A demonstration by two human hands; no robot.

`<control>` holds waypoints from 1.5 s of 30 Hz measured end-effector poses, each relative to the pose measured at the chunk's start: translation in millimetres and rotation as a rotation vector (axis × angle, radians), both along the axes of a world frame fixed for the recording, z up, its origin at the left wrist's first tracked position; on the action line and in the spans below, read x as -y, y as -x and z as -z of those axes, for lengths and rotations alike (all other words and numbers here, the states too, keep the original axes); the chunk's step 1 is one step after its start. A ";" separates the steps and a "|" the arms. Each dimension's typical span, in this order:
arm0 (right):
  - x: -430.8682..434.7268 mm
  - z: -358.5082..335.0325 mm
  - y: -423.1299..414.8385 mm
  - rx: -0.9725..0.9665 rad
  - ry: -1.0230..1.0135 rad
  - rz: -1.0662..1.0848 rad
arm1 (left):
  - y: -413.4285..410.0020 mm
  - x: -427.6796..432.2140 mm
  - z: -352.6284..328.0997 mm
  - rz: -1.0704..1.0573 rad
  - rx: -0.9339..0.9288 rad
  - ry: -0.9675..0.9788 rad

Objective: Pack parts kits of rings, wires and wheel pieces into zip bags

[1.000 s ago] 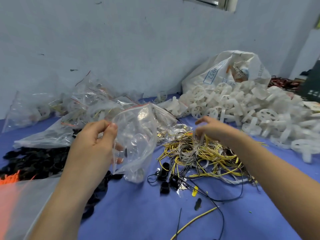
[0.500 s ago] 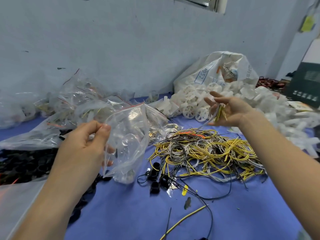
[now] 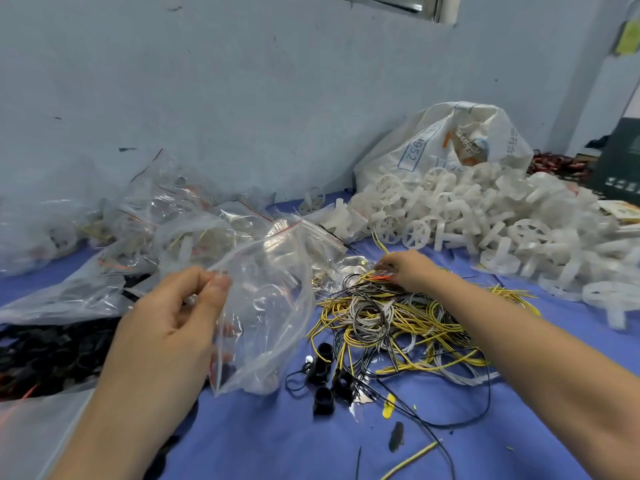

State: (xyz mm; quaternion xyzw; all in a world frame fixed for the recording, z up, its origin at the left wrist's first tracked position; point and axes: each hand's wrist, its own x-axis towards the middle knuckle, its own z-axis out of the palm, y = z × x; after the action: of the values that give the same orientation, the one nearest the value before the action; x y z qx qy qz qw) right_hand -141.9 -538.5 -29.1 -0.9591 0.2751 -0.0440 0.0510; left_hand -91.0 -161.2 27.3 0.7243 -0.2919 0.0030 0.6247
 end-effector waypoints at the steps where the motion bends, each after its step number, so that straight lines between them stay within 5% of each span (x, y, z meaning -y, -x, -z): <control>1: 1.2 6.5 -1.1 0.015 0.007 0.004 | 0.1 -0.3 -0.7 0.003 -0.007 0.002; 10: 6.6 -25.9 5.9 0.613 -0.319 0.112 | -0.5 -0.4 -3.4 0.004 0.010 -0.005; 24: -38.4 -108.2 46.8 0.738 -0.993 -0.104 | 2.8 -2.5 -4.6 0.040 0.019 -0.039; 26: -45.3 -105.9 47.3 0.617 -0.850 -0.059 | 4.1 -3.9 -6.9 0.046 0.027 -0.060; 29: -49.8 -93.4 46.8 0.419 -0.379 0.122 | 5.0 -4.9 -8.5 0.032 0.040 -0.067; 33: -54.7 -82.5 55.0 0.607 -0.025 0.147 | 8.5 -7.2 -11.7 -0.007 0.079 -0.111; 36: -69.8 -82.9 61.1 0.701 -0.035 0.038 | 10.1 -7.3 -13.2 -0.016 0.078 -0.109; 39: -97.4 -83.0 70.8 0.476 -0.271 -0.162 | 10.9 -5.4 -12.4 -0.012 0.094 -0.118; 42: -116.5 -55.2 73.7 0.068 -0.033 -0.259 | 9.9 -2.8 -9.6 -0.004 0.091 -0.110; 45: -124.0 -19.7 74.0 -0.078 0.190 -0.235 | 11.0 -1.3 -8.7 0.024 0.063 -0.105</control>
State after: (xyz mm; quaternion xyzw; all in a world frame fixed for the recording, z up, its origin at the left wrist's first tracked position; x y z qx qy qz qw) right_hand -215.9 -414.4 -9.4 -0.9861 0.1573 -0.0265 -0.0460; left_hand -102.0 -159.9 36.1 0.7520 -0.3197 0.0032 0.5764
